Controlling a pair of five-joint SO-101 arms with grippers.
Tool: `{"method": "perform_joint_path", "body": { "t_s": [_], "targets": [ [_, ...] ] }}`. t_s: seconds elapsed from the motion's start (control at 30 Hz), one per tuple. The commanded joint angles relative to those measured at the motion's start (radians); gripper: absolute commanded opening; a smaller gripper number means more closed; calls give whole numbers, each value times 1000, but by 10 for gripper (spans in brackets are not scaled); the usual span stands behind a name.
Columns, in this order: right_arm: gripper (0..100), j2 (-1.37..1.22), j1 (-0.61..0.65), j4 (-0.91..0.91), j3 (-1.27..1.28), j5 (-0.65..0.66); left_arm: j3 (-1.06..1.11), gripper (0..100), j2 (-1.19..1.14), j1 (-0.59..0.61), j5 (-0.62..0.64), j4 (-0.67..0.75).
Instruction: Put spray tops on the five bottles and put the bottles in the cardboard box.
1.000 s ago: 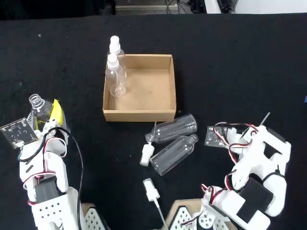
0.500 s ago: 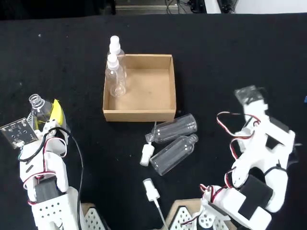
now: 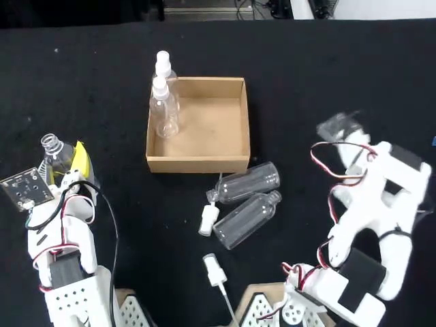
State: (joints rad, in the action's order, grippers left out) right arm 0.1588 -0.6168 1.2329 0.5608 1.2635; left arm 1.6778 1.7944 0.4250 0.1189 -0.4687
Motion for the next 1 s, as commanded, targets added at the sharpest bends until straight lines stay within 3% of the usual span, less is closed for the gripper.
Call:
{"method": "perform_joint_path", "body": {
  "t_s": [0.0,0.07,0.23,0.53,0.67,0.8,0.97],
  "targets": [
    [306,-13,-120,-21,-27,548,22,123,12,-5,-6,21],
    [304,-27,-157,-97,7,609,22,123,12,-5,-6,21],
    [304,-116,-199,-249,44,606,22,123,12,-7,-6,20],
    [296,-232,-190,-262,16,606,22,123,12,-8,-6,20],
    [174,-232,-169,-262,18,595,22,123,12,-8,-6,20],
    [5,-232,-109,-273,5,382,22,123,12,-8,-6,20],
    [19,-240,-29,-275,-85,-112,22,123,12,-8,-6,20]
  ]
}}
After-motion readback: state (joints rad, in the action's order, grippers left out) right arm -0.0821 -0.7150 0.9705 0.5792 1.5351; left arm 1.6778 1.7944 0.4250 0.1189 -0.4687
